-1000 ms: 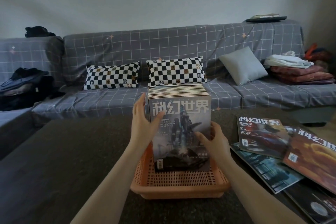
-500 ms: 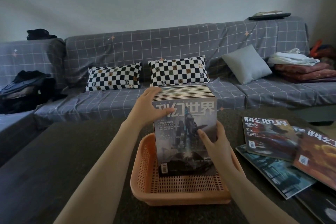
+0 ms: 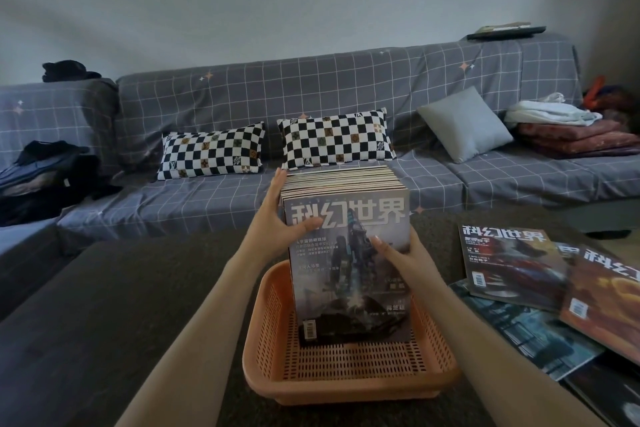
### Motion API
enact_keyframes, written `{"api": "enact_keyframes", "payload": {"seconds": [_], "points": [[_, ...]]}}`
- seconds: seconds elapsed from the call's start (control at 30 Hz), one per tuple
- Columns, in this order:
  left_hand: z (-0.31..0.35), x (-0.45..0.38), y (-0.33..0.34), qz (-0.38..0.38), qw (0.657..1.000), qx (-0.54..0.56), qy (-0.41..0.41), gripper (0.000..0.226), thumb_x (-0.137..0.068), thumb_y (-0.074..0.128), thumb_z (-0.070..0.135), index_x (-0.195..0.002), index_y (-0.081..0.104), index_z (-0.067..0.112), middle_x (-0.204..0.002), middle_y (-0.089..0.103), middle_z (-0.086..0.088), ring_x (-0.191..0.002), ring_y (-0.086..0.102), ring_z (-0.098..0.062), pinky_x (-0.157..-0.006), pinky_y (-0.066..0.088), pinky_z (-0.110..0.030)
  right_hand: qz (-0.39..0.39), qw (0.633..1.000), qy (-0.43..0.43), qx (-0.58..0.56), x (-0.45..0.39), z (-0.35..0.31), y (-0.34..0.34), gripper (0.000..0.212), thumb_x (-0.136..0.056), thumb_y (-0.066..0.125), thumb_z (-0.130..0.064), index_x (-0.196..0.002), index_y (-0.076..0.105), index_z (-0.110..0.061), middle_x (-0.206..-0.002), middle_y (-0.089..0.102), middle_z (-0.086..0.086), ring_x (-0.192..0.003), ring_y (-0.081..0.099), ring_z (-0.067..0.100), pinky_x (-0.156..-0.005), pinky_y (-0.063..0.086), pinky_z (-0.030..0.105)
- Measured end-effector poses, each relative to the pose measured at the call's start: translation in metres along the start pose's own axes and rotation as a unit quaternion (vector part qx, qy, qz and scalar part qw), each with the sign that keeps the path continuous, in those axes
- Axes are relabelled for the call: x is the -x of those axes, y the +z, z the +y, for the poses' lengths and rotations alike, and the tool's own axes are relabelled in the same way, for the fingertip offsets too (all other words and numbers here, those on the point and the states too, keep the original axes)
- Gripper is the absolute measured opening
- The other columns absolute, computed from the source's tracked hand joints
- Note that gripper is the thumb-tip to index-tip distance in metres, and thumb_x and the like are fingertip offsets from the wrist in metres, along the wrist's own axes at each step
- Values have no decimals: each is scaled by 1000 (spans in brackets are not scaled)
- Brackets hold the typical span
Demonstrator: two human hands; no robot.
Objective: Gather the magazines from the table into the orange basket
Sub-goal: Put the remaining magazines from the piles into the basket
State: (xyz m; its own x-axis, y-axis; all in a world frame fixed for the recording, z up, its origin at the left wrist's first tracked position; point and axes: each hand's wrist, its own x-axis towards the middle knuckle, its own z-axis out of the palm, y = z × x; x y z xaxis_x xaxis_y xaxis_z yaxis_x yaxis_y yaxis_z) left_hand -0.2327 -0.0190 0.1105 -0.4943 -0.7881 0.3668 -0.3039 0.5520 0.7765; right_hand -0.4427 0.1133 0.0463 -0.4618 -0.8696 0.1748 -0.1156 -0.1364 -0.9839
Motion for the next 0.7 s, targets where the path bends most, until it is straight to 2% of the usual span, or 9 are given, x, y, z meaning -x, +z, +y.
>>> {"api": "enact_keyframes", "payload": {"seconds": [0.07,0.13,0.2,0.3,0.37,0.47,0.53,0.63,0.7], "points": [[2,-5,-2,-12,1000,9,-3,119,-56,77,62,-152,13,33,-160,17,5,-138,31,-14,-109,33,-34,-32,998,8,-45,-7,2,-1,71,-48,80,-65,-110,45,-61,-115,59,-17,-91,66,0,-64,53,14],[4,-5,-1,-5,1000,14,15,103,-58,78,58,-145,25,39,-155,25,4,-127,36,-7,-101,37,-21,-38,997,3,-61,-9,7,0,67,-50,83,-60,-105,45,-68,-118,62,-14,-98,66,5,-75,56,24],[6,-1,0,2,999,39,36,84,-58,80,60,-128,34,52,-146,34,7,-124,46,-11,-103,45,-32,-21,998,-1,-57,-8,12,0,69,-51,83,-60,-107,44,-68,-113,64,-17,-97,67,10,-81,56,35],[3,9,3,18,997,65,35,97,-51,78,71,-134,35,46,-150,30,8,-131,43,-19,-107,43,-48,6,999,-13,-53,-5,17,0,76,-51,84,-60,-115,42,-61,-112,65,-15,-96,69,16,-81,56,44],[3,13,7,38,996,75,25,109,-50,76,73,-143,31,36,-155,27,7,-136,38,-19,-110,39,-50,11,997,-30,-64,-2,19,-1,78,-53,85,-57,-118,43,-55,-114,64,-14,-96,69,15,-78,57,41],[3,17,9,65,995,63,34,104,-55,74,70,-143,32,35,-154,32,5,-137,39,-18,-110,38,-50,8,995,-43,-90,0,19,-3,76,-56,86,-53,-120,45,-51,-115,64,-13,-99,68,11,-73,58,31],[3,18,8,69,996,37,44,94,-59,71,69,-140,31,45,-154,32,7,-136,40,-18,-110,38,-51,2,995,-42,-90,2,18,-3,71,-58,84,-54,-120,47,-51,-113,65,-15,-98,68,9,-73,57,28],[3,19,7,63,996,18,57,78,-61,69,70,-126,26,69,-149,32,16,-135,42,-17,-109,39,-50,-20,996,-24,-88,2,17,-2,71,-57,83,-56,-120,52,-43,-116,66,-8,-100,68,12,-79,56,33],[2,20,8,50,996,60,52,85,-60,74,66,-130,26,65,-147,29,21,-134,42,-15,-107,42,-49,-43,994,-8,-103,1,14,-4,74,-53,85,-53,-118,51,-42,-117,65,-5,-98,68,11,-76,56,29]]}}
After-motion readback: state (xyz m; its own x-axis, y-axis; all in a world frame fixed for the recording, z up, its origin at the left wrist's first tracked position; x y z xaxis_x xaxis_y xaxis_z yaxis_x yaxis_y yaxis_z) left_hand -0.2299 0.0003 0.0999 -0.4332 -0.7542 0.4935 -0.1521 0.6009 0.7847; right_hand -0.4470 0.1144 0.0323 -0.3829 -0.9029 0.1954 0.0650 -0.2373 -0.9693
